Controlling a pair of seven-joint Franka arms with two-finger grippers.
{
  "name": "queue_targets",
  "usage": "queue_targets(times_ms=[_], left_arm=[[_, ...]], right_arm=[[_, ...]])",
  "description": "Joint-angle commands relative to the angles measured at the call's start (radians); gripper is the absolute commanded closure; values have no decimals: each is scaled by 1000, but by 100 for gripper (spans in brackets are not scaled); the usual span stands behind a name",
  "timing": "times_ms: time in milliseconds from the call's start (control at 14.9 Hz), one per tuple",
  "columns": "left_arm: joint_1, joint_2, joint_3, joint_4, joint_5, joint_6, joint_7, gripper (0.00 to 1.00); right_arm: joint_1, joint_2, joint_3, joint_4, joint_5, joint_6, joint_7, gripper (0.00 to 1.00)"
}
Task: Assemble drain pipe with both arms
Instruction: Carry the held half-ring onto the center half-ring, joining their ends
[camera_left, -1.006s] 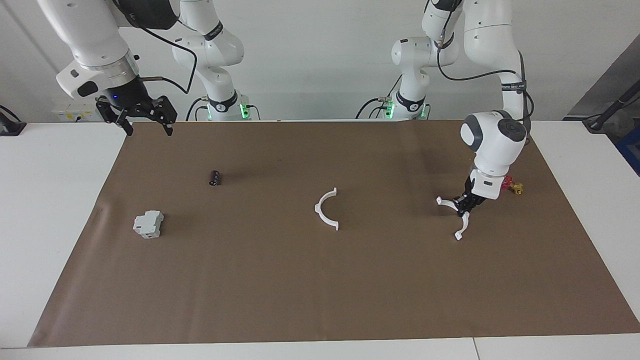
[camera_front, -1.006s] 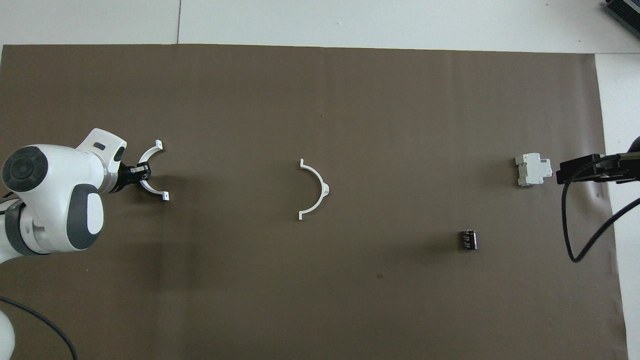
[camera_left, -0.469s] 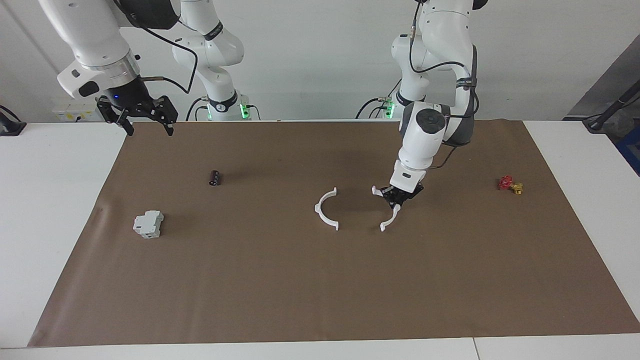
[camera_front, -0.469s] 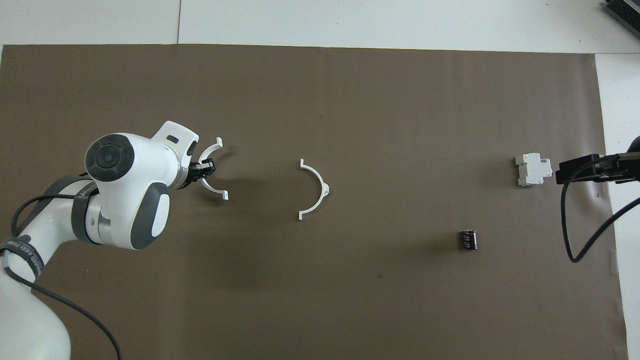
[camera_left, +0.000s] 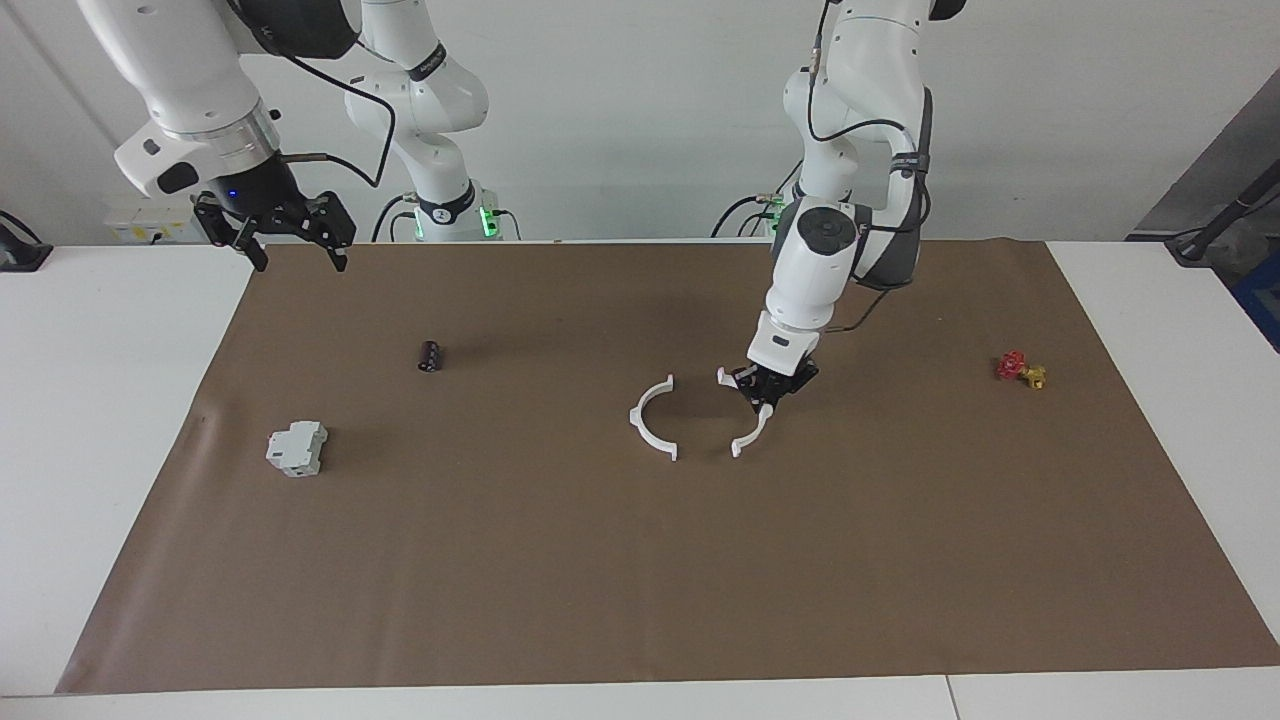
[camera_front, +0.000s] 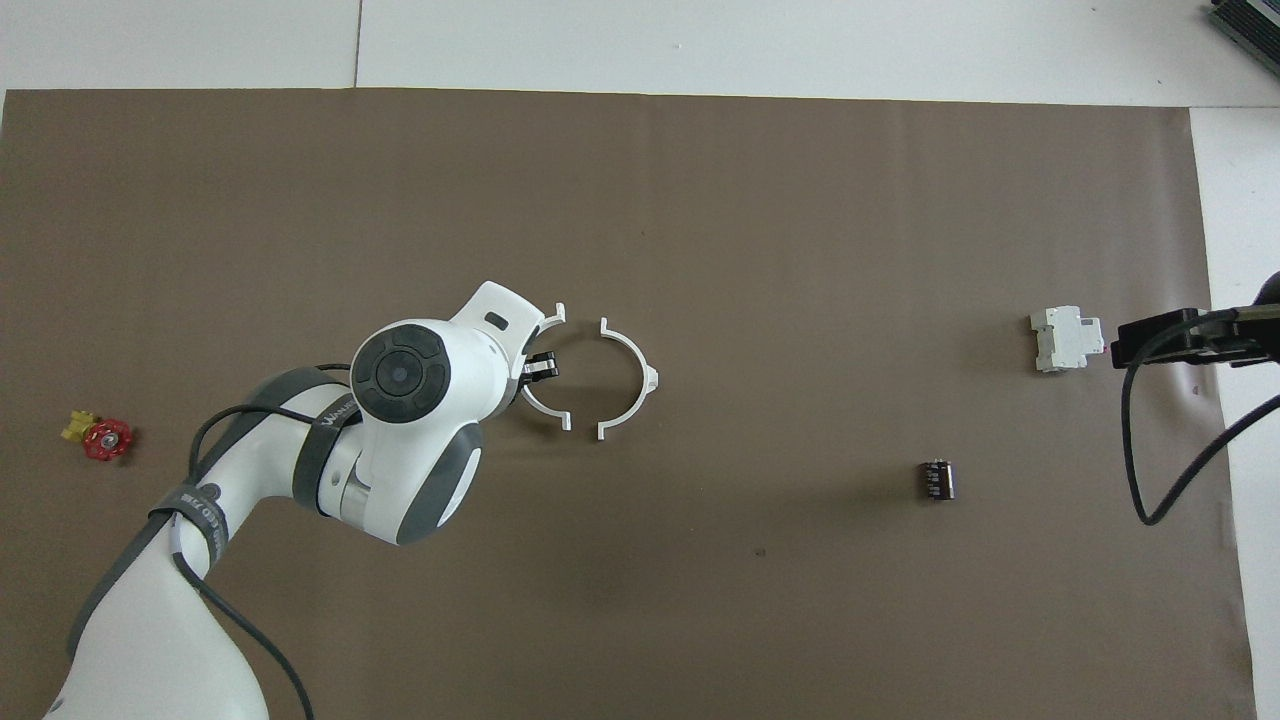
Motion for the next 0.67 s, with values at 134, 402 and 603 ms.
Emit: queue_targets(times_ms=[134,402,603], left_arm=[[-40,25,18,15,2,23,-22,100],[-45,31,18,16,2,30,-23,100],[-59,57,18,21,2,41,-34,100]], right_arm=[[-8,-3,3,-1,2,2,-21,0],[-9,-3,3,-1,2,2,-21,0],[-9,-3,3,-1,2,2,-21,0]])
